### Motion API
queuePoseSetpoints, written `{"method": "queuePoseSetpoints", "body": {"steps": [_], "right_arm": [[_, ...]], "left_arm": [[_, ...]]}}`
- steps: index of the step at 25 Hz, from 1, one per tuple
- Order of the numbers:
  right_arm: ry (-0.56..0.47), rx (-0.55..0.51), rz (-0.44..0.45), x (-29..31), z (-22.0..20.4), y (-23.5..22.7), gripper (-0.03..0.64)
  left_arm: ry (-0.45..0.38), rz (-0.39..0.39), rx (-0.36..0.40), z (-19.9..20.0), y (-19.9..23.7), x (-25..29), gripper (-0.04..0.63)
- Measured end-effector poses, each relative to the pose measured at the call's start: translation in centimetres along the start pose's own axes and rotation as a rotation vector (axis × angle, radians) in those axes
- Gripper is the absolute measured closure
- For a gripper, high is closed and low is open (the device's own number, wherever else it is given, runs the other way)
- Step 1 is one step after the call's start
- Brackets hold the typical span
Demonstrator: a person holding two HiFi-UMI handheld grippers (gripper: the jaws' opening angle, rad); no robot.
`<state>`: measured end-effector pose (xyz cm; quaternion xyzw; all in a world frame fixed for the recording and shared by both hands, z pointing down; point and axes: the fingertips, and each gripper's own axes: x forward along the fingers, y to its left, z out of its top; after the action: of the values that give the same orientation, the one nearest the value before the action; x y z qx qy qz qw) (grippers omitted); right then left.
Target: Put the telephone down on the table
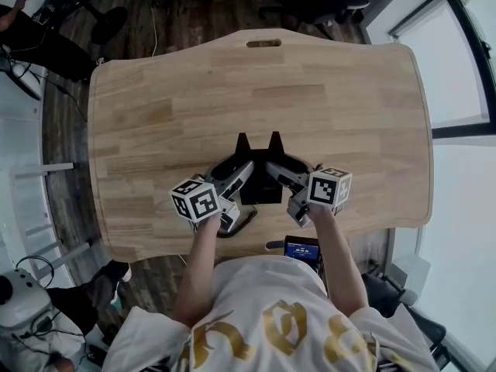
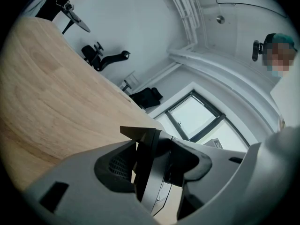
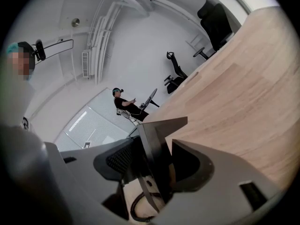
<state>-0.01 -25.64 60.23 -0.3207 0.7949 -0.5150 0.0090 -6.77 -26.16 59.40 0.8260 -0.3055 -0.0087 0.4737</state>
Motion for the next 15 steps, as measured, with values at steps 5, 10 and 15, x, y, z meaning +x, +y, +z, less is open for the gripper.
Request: {"method": "queuePoseSetpoints", "body": {"steps": [5, 10, 15], "right_arm": [[0.003, 0.019, 0.004, 0.4, 0.0, -0.8, 0.387], [0.001, 0.051, -0.003, 1.0, 0.2, -1.6, 0.387], [0.001, 0.070, -0.008, 1.5, 0.2, -2.5, 0.387]], "left_arm": [[-0.003, 0.015, -0.021, -0.2, 0.7, 0.3, 0.382], [-0.007, 0.032, -0.038, -0.1, 1.5, 0.7, 0.383], [-0.004, 0.047, -0.050, -0.2, 2.3, 1.1, 0.388]]}}
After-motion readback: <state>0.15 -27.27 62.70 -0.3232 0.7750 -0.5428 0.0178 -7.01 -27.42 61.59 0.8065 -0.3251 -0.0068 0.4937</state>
